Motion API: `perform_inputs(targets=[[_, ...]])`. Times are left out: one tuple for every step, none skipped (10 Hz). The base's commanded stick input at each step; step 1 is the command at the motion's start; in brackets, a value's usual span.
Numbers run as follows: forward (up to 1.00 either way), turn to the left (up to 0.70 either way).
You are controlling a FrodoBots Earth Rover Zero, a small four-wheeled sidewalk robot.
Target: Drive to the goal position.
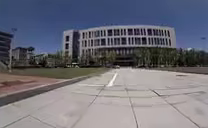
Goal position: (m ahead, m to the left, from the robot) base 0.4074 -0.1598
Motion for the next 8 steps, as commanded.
perform_inputs(targets=[[0.60, 0.00], [0.60, 0.00], [0.60, 0.00], [0.60, 0.00], [0.60, 0.00], [0.60, 0.00], [0.60, 0.00], [0.60, 0.00]])
